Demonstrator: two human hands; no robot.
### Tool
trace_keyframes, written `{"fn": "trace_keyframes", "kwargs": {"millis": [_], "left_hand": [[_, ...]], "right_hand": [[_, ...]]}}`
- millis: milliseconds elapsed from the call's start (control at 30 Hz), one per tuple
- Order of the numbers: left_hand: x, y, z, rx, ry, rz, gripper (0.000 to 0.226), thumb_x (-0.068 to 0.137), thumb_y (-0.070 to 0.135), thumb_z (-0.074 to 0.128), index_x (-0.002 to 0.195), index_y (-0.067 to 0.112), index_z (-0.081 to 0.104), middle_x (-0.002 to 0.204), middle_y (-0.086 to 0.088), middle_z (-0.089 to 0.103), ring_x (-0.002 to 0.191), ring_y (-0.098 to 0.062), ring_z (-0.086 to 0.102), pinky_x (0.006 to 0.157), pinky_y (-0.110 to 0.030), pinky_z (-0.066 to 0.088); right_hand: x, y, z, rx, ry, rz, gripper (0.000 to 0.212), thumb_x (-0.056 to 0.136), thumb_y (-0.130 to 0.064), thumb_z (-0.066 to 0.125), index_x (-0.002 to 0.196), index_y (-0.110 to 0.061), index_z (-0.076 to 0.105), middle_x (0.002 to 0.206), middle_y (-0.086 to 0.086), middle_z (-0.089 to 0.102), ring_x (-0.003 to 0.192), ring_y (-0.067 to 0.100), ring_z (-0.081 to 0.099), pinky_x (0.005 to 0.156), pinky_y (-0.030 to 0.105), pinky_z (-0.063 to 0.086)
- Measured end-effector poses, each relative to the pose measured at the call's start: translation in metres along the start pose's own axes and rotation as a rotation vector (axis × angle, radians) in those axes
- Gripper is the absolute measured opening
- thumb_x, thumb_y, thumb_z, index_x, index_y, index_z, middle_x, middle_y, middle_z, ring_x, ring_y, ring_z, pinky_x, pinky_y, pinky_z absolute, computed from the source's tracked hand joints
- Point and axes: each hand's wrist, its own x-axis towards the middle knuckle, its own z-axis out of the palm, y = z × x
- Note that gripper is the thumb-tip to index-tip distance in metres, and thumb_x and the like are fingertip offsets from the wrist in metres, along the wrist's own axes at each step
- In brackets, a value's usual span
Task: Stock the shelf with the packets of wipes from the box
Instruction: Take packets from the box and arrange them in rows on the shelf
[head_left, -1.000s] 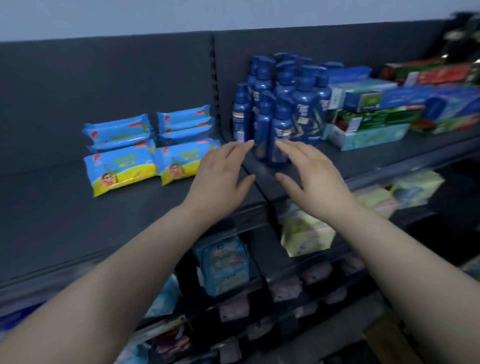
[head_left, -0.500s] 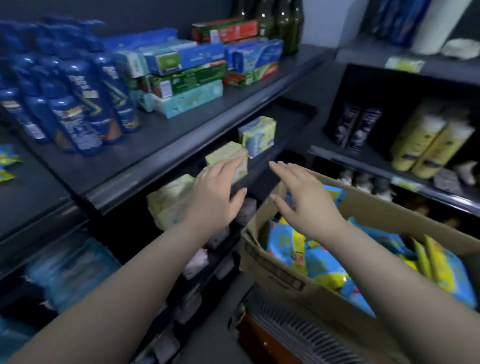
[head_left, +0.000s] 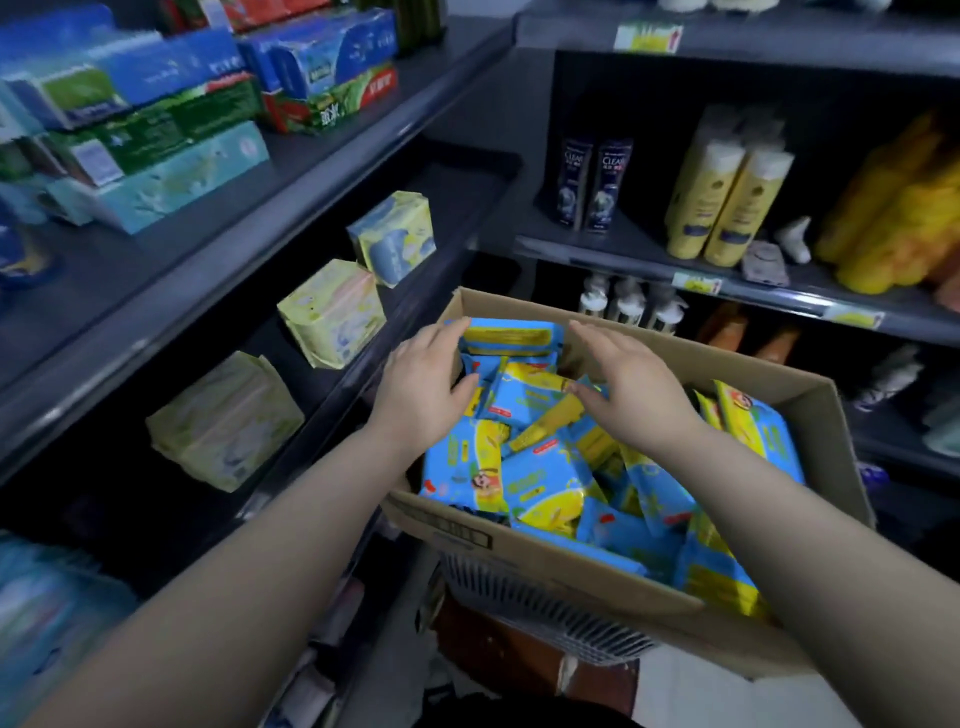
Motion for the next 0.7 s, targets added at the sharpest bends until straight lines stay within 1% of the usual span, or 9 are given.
{"fn": "trace_keyframes", "kwargs": {"millis": [133,233,300,367,400,467,500,567,700], "left_hand": [[0.004,-0.012,0.0,-0.06,-0.006,0.011,0.059,0.089,0.022,0.06,0.143,0.014,0.037,0.139,-0.007,0.046,0.127,-0.025,0.043,0.104,-0.038,0.036],[0.008,-0.02,0.0,-0.096,0.002,-0.002,0.059,0.089,0.019,0.061,0.143,0.014,0.038,0.137,-0.007,0.047,0.126,-0.023,0.044,0.102,-0.033,0.035],[0.011,-0.025,0.0,-0.116,-0.001,-0.015,0.059,0.088,0.018,0.061,0.142,0.015,0.038,0.137,-0.005,0.047,0.126,-0.021,0.043,0.103,-0.031,0.034],[0.015,-0.031,-0.001,-0.125,-0.01,-0.015,0.058,0.088,0.018,0.061,0.142,0.015,0.039,0.137,-0.005,0.047,0.126,-0.021,0.044,0.104,-0.031,0.034],[0.017,-0.034,-0.001,-0.134,-0.009,-0.004,0.057,0.088,0.018,0.061,0.141,0.015,0.04,0.136,-0.005,0.048,0.125,-0.021,0.044,0.104,-0.031,0.035],[0.022,-0.036,-0.005,-0.172,-0.002,-0.005,0.052,0.091,0.019,0.059,0.14,0.014,0.042,0.135,-0.006,0.05,0.125,-0.021,0.045,0.103,-0.03,0.036],[0.025,-0.036,-0.008,-0.189,-0.008,-0.023,0.049,0.093,0.021,0.056,0.14,0.014,0.042,0.136,-0.006,0.049,0.126,-0.021,0.044,0.102,-0.029,0.034],[0.035,-0.036,-0.01,-0.169,-0.074,-0.048,0.047,0.097,0.028,0.048,0.141,0.014,0.041,0.14,-0.006,0.048,0.129,-0.023,0.042,0.104,-0.03,0.032],[0.054,-0.028,-0.01,-0.135,-0.32,-0.092,0.057,0.097,0.049,0.036,0.146,0.019,0.032,0.142,-0.006,0.047,0.136,-0.025,0.033,0.111,-0.041,0.029]], "right_hand": [[0.027,-0.007,0.012,-0.044,-0.009,0.006,0.065,0.088,-0.027,0.061,0.145,-0.015,0.033,0.143,0.007,0.044,0.131,0.03,0.039,0.106,0.043,0.036],[0.047,-0.015,0.026,-0.118,0.022,0.014,0.059,0.085,-0.024,0.064,0.138,-0.011,0.043,0.133,0.011,0.052,0.122,0.034,0.046,0.1,0.044,0.038],[0.056,-0.018,0.035,-0.183,0.039,0.008,0.043,0.083,-0.021,0.066,0.124,-0.011,0.057,0.116,0.011,0.06,0.11,0.036,0.051,0.089,0.043,0.04],[0.058,-0.018,0.041,-0.228,0.09,-0.019,0.021,0.08,-0.015,0.065,0.102,-0.014,0.068,0.094,0.006,0.062,0.095,0.034,0.055,0.079,0.04,0.04],[0.057,-0.017,0.043,-0.235,0.128,-0.041,0.016,0.078,-0.012,0.066,0.094,-0.015,0.069,0.085,0.004,0.06,0.087,0.033,0.055,0.075,0.039,0.04],[0.049,-0.012,0.043,-0.234,0.249,-0.118,0.014,0.075,-0.008,0.067,0.086,-0.016,0.069,0.077,0.001,0.057,0.074,0.031,0.054,0.069,0.037,0.039],[0.044,-0.01,0.042,-0.224,0.32,-0.166,0.014,0.074,-0.007,0.066,0.084,-0.016,0.069,0.076,0.001,0.056,0.071,0.03,0.054,0.069,0.037,0.037],[0.033,-0.007,0.035,-0.207,0.44,-0.248,0.015,0.073,-0.007,0.063,0.084,-0.017,0.068,0.079,0.0,0.059,0.072,0.028,0.053,0.071,0.036,0.031],[0.02,-0.006,0.02,-0.161,0.59,-0.306,0.015,0.076,-0.005,0.064,0.084,-0.015,0.071,0.085,0.0,0.065,0.082,0.019,0.047,0.077,0.034,0.028]]}}
